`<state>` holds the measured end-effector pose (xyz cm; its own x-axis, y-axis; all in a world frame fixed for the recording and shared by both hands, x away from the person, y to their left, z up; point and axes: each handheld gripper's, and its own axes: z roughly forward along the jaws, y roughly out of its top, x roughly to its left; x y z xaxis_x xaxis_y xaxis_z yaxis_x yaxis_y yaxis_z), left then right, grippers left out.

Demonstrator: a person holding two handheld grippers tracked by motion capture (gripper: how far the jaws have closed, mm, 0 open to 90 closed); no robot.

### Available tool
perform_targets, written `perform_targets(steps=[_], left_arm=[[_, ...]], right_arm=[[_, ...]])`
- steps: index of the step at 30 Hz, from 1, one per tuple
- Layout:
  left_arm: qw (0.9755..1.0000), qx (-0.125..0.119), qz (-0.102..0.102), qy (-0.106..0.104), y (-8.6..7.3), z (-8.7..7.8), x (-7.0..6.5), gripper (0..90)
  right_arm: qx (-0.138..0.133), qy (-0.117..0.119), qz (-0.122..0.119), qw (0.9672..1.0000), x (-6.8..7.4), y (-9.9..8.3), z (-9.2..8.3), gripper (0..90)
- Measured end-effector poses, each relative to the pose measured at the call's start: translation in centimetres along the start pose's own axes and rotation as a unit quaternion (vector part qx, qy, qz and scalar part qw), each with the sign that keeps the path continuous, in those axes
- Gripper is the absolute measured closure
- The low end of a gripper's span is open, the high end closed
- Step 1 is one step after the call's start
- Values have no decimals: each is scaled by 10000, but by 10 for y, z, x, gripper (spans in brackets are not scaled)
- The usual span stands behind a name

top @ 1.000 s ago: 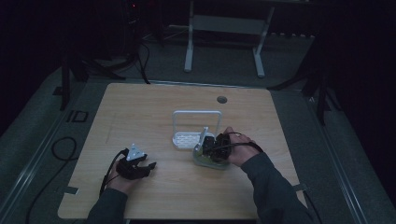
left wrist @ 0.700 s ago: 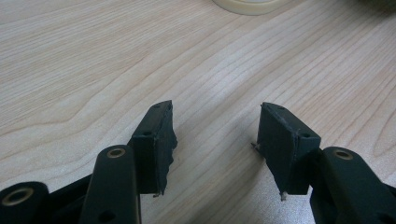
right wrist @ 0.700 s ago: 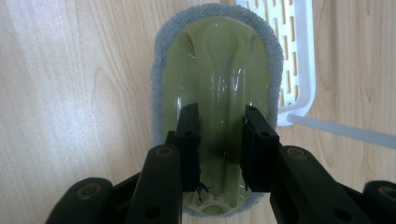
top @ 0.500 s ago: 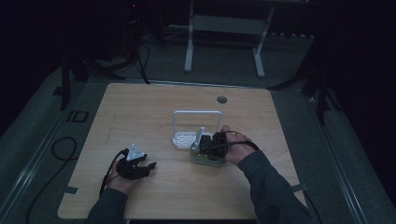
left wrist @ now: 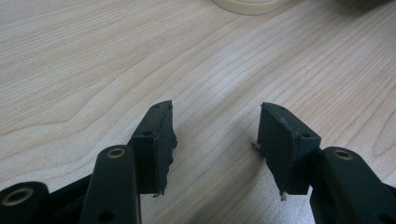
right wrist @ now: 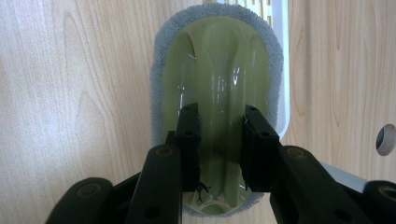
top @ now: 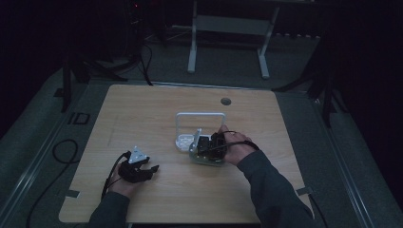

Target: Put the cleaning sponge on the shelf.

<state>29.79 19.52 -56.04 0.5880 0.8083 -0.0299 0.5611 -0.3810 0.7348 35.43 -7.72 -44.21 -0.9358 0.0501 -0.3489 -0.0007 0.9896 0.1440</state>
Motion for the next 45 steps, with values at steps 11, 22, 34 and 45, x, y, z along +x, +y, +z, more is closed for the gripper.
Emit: perform_targets(steps=[11, 22, 34, 45], left_arm=[[10000, 1, 2, 0, 0, 0, 0, 462], [10000, 2, 0, -1, 0, 0, 0, 462], [10000, 2, 3, 1, 0, 0, 0, 462], [10000, 4, 11, 8, 0, 0, 0, 462]], right_arm=[[22, -77, -58, 10000, -3, 3, 3, 715], [54, -206, -183, 9996, -6, 12, 3, 715], [45, -301, -308, 9991, -9, 16, 8, 715], [68, -369, -440, 9983, -8, 21, 11, 715]])
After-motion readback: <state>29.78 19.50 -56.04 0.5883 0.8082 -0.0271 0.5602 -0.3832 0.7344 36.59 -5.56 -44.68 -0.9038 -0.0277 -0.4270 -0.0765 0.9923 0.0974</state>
